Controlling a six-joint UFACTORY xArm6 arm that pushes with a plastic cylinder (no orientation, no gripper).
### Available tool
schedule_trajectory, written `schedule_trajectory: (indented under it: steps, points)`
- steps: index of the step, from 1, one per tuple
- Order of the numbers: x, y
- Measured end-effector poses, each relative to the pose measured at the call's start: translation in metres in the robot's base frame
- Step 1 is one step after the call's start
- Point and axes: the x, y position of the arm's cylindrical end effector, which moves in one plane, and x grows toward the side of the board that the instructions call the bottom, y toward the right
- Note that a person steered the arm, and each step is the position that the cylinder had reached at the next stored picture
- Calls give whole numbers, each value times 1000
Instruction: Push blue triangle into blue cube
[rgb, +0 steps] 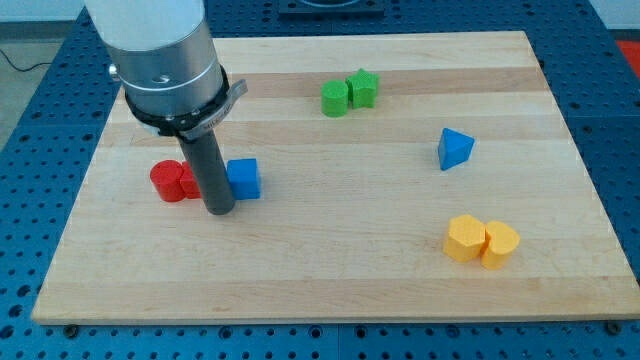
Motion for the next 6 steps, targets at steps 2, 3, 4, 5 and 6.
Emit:
schedule_trajectory:
  steps: [2,3,4,5,6]
  points:
    - [8,42]
    - [6,125]
    - [3,217]
    - [-18,309]
    - [-62,364]
